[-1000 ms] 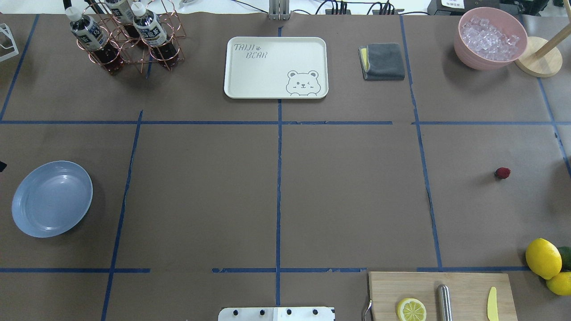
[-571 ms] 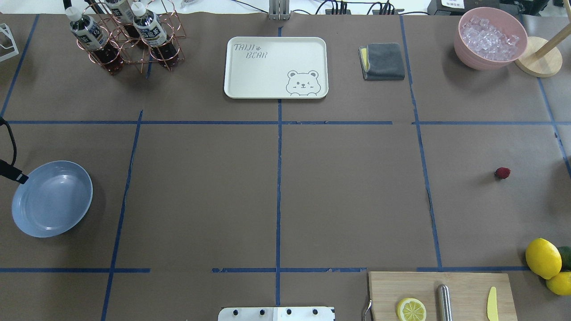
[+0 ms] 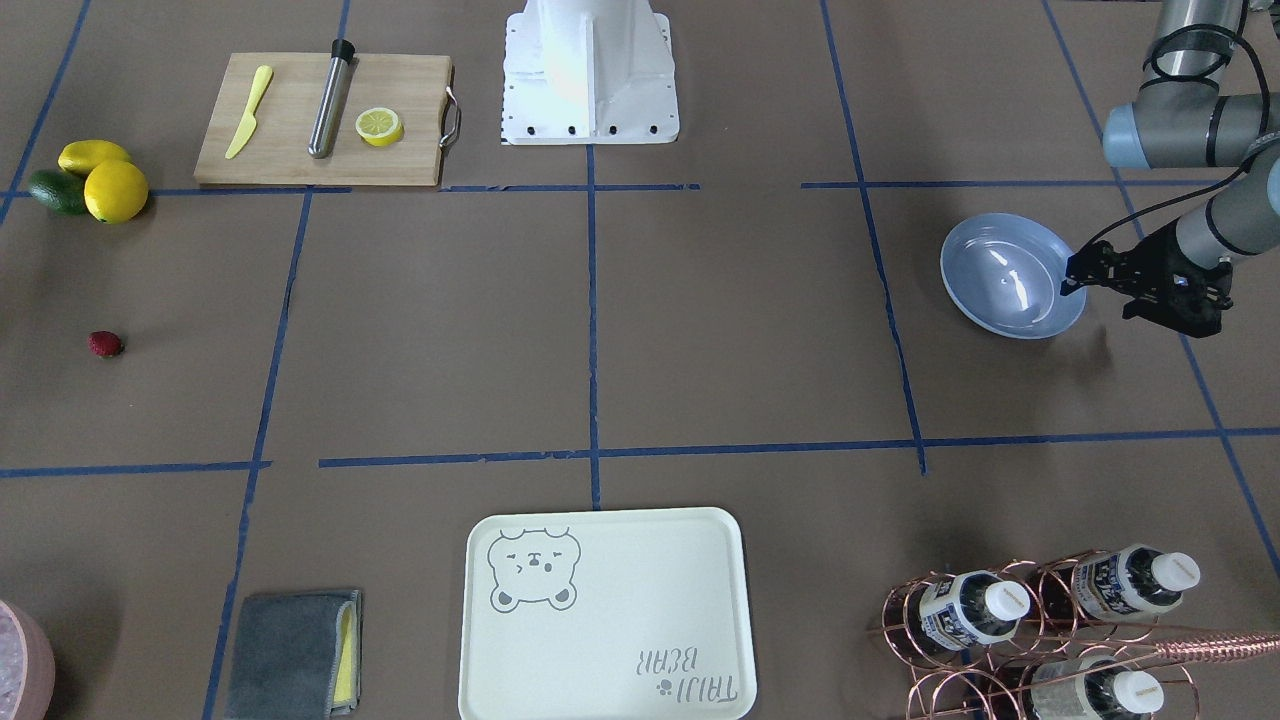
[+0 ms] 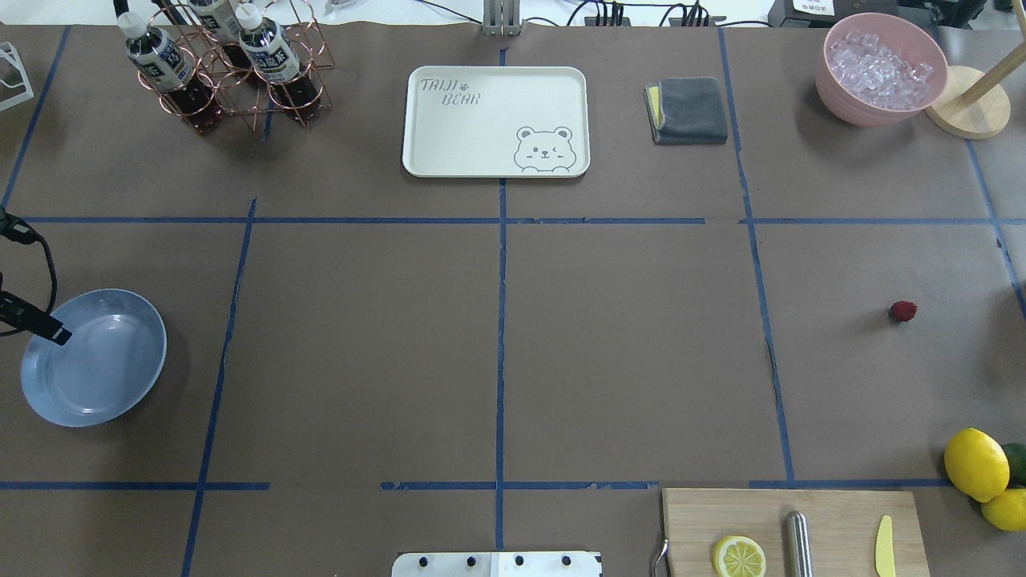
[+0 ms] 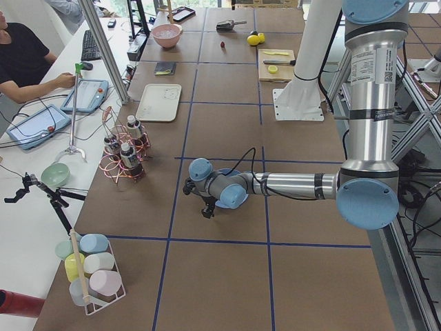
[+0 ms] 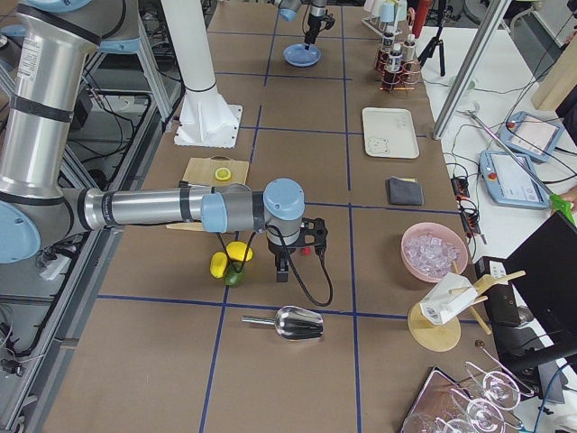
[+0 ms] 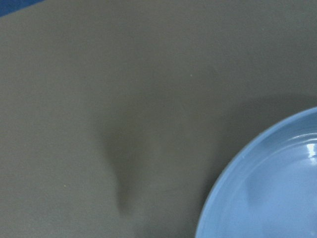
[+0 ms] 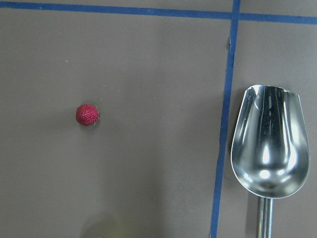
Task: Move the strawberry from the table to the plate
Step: 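Reach the left gripper to the rim of the light blue plate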
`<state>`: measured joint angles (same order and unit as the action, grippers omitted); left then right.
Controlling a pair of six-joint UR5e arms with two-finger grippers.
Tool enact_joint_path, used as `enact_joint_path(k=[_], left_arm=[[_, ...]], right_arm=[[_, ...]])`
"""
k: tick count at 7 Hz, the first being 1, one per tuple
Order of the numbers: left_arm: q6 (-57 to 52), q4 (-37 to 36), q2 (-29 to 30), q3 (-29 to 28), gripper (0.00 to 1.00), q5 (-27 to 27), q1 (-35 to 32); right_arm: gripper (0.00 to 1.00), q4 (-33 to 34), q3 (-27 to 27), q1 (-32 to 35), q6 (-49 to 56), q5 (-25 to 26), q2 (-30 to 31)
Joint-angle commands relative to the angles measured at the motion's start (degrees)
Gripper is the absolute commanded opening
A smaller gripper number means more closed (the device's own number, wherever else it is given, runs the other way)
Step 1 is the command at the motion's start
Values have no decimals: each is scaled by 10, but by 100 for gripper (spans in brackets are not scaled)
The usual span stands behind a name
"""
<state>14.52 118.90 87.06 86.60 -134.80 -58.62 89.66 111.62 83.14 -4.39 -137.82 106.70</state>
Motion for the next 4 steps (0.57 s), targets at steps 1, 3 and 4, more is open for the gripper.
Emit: enact_joint_path(k=[1,3,4], left_arm=[[1,0,0,1,12,0,5],[2,-1,0,14,0,-3,5],[7,-3,0,43,0,-7,5]], right_arm=[[100,0,0,0,0,-1,0],[100,0,0,0,0,-1,0],[100,0,0,0,-1,-1,0]])
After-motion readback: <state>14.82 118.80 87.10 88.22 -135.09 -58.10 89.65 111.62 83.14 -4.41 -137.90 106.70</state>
